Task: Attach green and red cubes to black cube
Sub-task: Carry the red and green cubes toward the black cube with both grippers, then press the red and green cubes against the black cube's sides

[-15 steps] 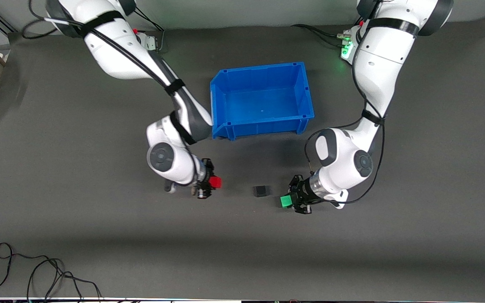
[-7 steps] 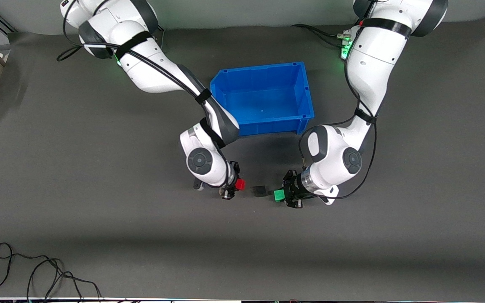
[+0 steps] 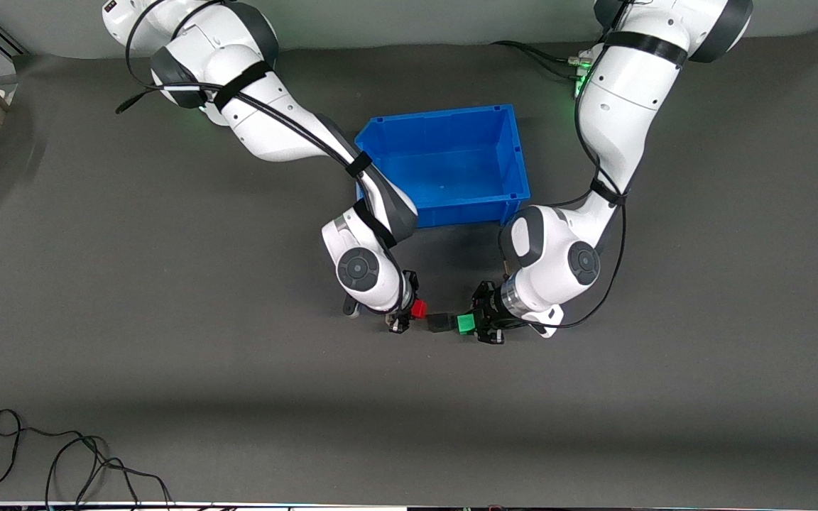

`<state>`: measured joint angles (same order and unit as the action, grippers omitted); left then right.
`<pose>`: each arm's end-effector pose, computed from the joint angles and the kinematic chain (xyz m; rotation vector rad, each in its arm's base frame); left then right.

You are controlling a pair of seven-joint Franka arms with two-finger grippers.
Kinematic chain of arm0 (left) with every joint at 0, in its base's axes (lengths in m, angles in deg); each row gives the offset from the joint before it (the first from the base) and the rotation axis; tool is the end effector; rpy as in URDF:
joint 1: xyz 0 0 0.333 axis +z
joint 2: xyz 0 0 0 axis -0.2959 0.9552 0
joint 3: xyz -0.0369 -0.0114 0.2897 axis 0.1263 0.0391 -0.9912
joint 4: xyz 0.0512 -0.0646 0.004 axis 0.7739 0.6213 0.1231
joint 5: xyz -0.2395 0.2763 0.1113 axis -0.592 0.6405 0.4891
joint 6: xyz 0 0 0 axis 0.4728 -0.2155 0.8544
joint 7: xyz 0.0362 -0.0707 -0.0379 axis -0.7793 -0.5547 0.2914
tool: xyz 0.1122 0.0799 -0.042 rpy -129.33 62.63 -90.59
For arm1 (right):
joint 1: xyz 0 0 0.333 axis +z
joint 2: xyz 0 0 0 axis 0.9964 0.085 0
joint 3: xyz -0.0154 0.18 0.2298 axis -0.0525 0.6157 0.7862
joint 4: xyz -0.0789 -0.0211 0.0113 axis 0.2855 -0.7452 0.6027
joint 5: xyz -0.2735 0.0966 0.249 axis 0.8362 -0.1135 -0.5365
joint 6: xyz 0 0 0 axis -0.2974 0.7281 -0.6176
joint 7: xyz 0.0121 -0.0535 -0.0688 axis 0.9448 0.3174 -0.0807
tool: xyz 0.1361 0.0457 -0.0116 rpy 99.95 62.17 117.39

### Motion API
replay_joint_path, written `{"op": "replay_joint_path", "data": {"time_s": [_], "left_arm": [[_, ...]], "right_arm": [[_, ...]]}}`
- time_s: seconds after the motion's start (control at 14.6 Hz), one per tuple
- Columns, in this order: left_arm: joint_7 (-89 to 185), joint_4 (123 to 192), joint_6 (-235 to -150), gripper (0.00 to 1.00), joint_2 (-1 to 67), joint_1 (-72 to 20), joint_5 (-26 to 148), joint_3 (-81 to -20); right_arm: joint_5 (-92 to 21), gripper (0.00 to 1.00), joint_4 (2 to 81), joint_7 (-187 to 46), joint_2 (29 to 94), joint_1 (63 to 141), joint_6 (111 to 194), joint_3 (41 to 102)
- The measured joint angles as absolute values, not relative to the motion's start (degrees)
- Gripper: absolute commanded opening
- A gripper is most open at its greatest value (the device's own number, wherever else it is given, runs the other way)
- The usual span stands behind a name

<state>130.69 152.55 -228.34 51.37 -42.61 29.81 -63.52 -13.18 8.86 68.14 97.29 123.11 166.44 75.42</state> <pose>0.6003 -0.3383 0.1424 1.8247 1.9870 -0.3824 0.5878 0.4546 0.1254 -1.8415 2.4315 0.2602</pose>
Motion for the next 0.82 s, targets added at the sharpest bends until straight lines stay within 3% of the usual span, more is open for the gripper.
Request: {"op": "replay_joint_path", "data": {"time_s": [0.82], "left_arm": [[130.8,152.9,-231.6,0.00,51.4,-43.2,26.9,-62.0]], "right_arm": [[-13.2,0.00,5.7,68.6,99.3,122.7,166.4,74.8]]}}
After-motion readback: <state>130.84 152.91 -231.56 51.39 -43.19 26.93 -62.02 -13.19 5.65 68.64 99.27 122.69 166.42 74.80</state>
